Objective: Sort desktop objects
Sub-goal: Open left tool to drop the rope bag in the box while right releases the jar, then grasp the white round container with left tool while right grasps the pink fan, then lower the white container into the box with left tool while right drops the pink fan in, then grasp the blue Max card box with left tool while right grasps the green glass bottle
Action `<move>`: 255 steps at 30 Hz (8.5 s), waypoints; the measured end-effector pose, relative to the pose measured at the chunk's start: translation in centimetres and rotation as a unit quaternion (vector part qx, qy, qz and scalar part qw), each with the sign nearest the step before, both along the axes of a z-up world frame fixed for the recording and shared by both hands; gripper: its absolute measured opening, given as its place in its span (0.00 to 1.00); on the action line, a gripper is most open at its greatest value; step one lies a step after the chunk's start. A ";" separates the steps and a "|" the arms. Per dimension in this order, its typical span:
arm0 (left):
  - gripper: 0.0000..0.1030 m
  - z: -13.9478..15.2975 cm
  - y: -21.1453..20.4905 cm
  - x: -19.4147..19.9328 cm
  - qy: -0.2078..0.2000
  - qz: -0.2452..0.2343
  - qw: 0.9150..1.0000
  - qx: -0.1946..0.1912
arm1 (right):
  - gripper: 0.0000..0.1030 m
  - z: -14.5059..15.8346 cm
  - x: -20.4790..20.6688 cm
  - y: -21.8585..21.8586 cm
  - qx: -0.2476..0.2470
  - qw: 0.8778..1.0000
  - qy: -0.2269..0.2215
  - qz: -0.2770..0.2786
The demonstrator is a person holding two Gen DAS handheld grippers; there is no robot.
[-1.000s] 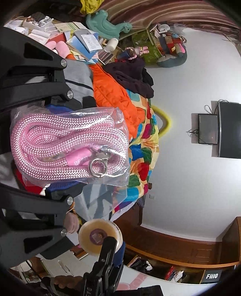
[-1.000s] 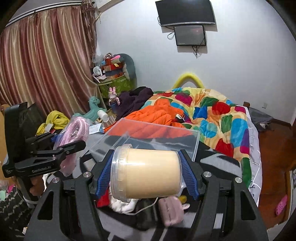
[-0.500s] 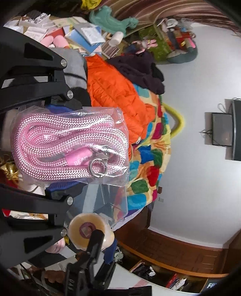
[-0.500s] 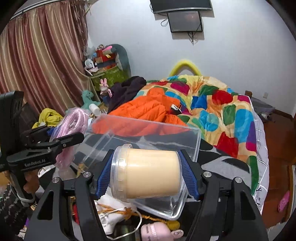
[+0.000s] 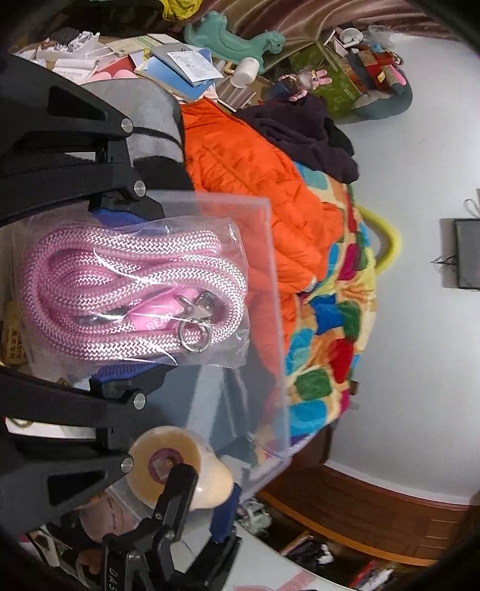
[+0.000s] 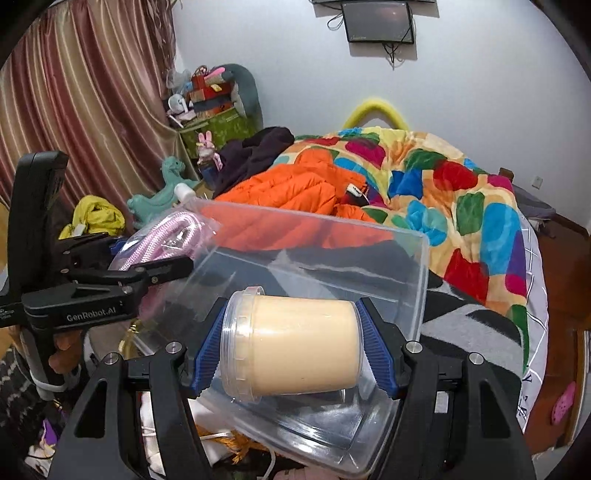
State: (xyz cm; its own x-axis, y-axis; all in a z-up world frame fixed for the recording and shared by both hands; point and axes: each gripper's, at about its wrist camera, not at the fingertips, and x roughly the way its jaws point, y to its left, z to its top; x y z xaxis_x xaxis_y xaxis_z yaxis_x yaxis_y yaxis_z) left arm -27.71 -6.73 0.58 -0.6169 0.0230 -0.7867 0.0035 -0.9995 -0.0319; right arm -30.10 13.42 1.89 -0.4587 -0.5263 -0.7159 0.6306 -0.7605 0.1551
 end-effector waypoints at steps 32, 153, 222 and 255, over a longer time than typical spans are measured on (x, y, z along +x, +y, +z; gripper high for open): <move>0.72 1.5 1.1 1.6 0.005 -0.019 1.000 0.009 | 0.67 1.8 3.2 -0.4 0.058 0.996 0.060 0.006; 0.64 6.0 -1.6 9.2 0.077 0.007 0.996 0.052 | 0.54 3.6 6.4 7.0 -0.054 0.996 0.072 0.000; 0.73 3.8 1.1 6.6 0.039 -0.033 0.999 0.018 | 0.58 1.9 8.0 3.8 0.030 0.993 0.114 0.014; 0.82 -2.5 0.2 18.0 0.018 -0.016 1.000 0.013 | 0.72 -2.8 13.6 6.9 0.021 0.997 0.080 -0.004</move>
